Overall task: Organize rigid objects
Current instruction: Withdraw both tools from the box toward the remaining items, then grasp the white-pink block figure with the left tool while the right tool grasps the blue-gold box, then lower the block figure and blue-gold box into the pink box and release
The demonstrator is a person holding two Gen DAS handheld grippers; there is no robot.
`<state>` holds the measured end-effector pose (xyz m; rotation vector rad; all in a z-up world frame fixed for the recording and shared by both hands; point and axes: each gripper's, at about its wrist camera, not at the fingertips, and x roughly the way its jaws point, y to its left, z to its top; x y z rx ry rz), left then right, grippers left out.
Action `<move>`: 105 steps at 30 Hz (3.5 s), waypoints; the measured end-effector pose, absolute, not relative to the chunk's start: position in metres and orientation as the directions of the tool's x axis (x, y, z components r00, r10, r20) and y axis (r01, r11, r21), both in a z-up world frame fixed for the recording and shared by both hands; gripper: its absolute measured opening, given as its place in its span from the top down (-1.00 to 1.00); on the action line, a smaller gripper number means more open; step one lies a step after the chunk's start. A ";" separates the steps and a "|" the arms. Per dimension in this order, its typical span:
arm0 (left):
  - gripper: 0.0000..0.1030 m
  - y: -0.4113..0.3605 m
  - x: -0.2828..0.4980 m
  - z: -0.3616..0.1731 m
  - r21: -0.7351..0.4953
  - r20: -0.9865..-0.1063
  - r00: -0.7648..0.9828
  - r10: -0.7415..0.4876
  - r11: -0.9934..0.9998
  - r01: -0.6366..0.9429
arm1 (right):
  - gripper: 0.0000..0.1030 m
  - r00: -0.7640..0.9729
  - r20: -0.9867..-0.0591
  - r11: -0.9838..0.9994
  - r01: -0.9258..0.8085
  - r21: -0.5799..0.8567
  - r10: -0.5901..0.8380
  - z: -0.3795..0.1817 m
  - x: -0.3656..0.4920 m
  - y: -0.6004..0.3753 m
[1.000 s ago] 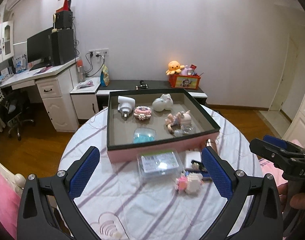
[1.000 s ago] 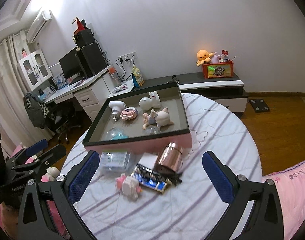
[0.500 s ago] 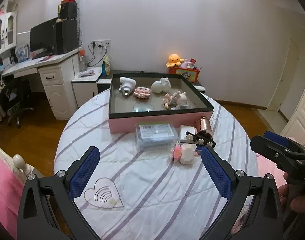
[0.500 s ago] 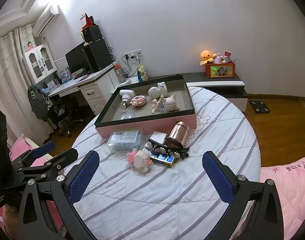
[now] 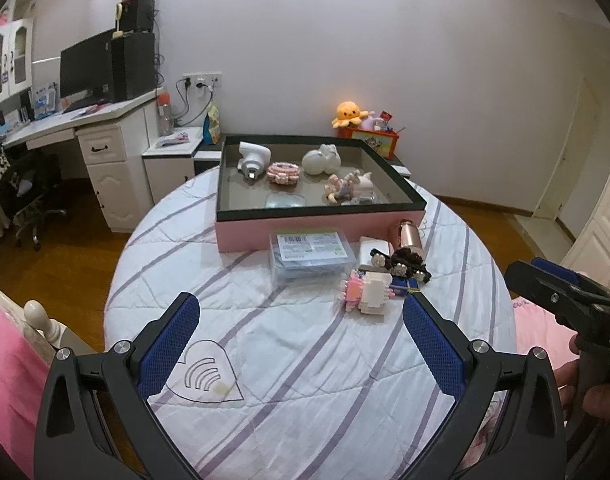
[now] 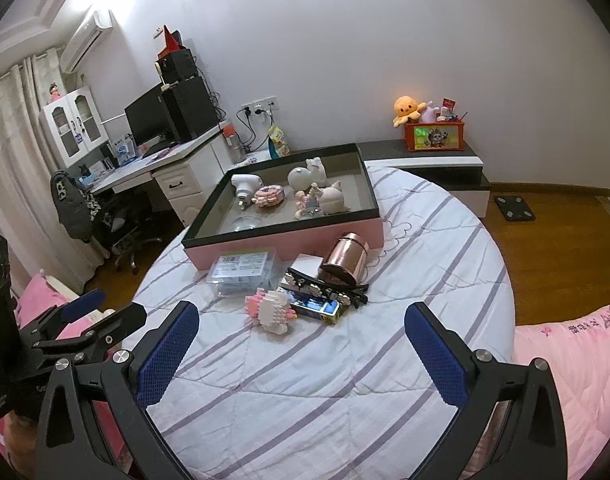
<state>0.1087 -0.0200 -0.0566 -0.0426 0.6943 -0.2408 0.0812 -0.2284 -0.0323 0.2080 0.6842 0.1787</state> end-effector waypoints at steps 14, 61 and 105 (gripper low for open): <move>-0.99 -0.053 0.135 -0.095 -0.128 -0.702 0.662 -0.264 0.960 0.248 | -1.00 0.703 -0.681 0.968 -0.040 0.246 0.202 -0.066 0.103 -0.246; 0.12 -0.019 0.188 -0.151 -0.181 -0.754 0.584 -0.300 0.950 0.255 | -1.00 0.621 -0.784 0.984 0.125 0.129 0.024 -0.136 0.189 -0.165; 0.14 0.002 0.204 -0.082 -0.165 -0.649 0.706 -0.284 0.958 0.234 | -0.65 0.732 -0.629 0.952 -0.092 0.291 0.262 -0.058 0.169 -0.200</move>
